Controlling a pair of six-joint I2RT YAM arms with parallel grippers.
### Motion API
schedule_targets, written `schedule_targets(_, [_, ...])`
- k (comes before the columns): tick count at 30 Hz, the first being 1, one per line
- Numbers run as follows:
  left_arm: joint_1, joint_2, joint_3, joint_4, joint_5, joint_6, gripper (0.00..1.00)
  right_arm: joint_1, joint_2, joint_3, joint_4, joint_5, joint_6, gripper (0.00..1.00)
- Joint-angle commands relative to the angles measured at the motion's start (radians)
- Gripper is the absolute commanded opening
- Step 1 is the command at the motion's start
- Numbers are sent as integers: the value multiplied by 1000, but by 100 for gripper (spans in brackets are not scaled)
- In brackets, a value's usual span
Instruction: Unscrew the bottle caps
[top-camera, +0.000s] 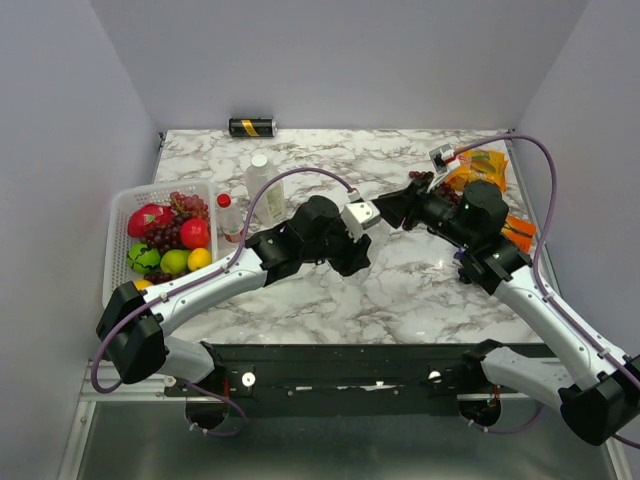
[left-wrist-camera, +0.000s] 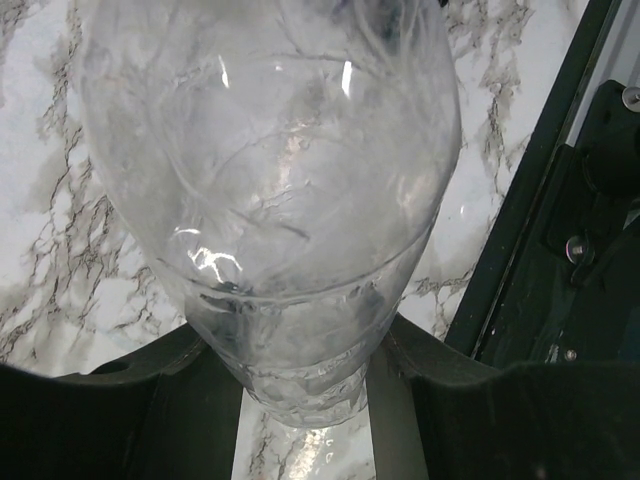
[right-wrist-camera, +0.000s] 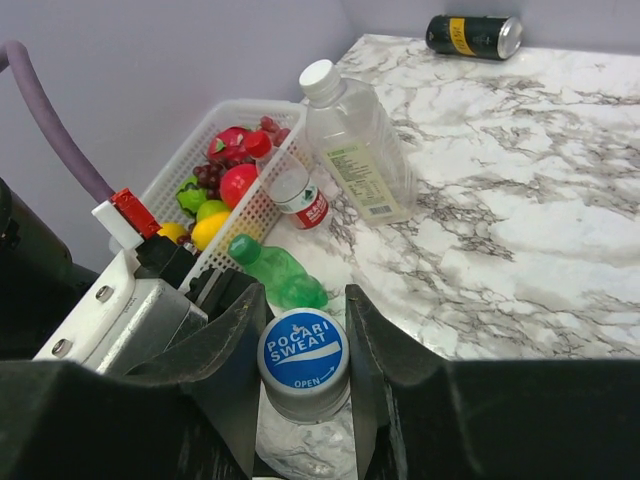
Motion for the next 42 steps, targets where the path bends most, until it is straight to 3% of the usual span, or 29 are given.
schedule_targets(1, [-2, 17, 19, -1, 18, -8, 14, 6, -20, 82, -37, 66, -36, 34])
schedule_targets(6, [-2, 16, 17, 3, 31, -8, 13, -18, -34, 102, -54, 77, -50, 33])
schedule_targets(12, [-2, -12, 5, 35, 116, 17, 13, -64, -43, 101, -54, -41, -76, 34])
schedule_targets(19, [3, -43, -12, 104, 428, 38, 13, -136, -46, 86, -38, -383, -85, 34])
schedule_targets(30, [9, -29, -55, 279, 796, -49, 13, -221, -69, 64, 79, -581, 42, 38])
schedule_targets(42, [7, -12, -47, 236, 697, -36, 12, -276, -80, 84, 121, -635, 93, 41])
